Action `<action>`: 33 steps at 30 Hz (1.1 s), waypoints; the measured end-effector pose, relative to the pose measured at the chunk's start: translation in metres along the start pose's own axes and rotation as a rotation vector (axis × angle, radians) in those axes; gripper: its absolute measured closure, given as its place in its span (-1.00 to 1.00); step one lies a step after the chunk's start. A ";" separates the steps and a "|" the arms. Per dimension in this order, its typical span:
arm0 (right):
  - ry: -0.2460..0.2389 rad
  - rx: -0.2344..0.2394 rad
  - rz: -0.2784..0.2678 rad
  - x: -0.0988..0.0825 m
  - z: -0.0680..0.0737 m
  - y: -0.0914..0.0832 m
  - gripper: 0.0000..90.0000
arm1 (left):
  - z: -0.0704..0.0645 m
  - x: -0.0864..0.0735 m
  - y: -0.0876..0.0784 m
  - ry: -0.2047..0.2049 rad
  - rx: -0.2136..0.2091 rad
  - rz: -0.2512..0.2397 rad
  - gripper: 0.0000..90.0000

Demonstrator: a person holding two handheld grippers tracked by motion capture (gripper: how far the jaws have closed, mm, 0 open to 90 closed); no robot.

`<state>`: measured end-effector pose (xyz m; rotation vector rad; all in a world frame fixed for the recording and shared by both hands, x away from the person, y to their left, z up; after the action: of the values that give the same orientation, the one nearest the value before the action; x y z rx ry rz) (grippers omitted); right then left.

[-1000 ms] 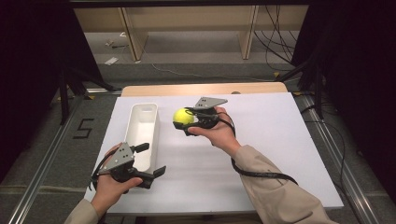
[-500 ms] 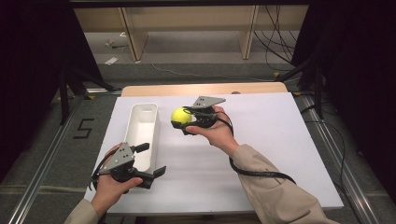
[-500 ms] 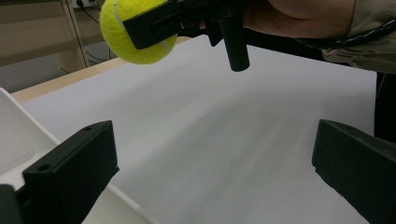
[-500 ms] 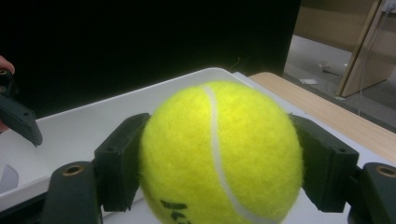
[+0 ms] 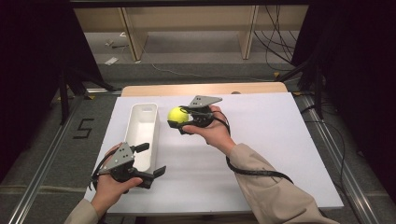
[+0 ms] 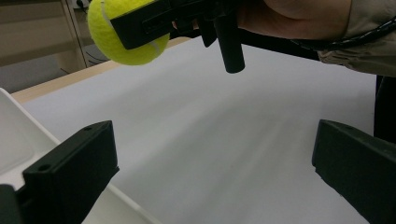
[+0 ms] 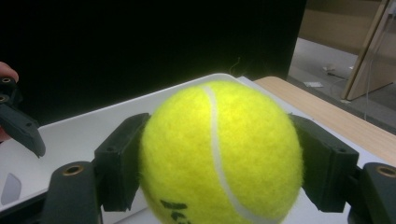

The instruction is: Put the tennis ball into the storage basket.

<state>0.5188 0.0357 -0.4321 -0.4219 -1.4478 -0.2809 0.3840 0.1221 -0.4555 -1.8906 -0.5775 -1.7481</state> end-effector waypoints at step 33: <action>0.001 0.010 0.000 0.001 0.003 0.012 -0.41 | 0.000 0.000 0.001 -0.001 0.000 0.000 -1.00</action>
<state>0.5217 0.0477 -0.4318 -0.4139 -1.4473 -0.2736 0.3840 0.1213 -0.4557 -1.8918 -0.5772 -1.7474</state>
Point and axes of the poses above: each handheld gripper's, and its own axes: y roughly forward along the jaws, x roughly out of its top, z roughly to its left, the point moved 10 cm from there along y, roughly forward along the jaws, and after that the axes turned 13 degrees about -z, right-handed, at the moved point
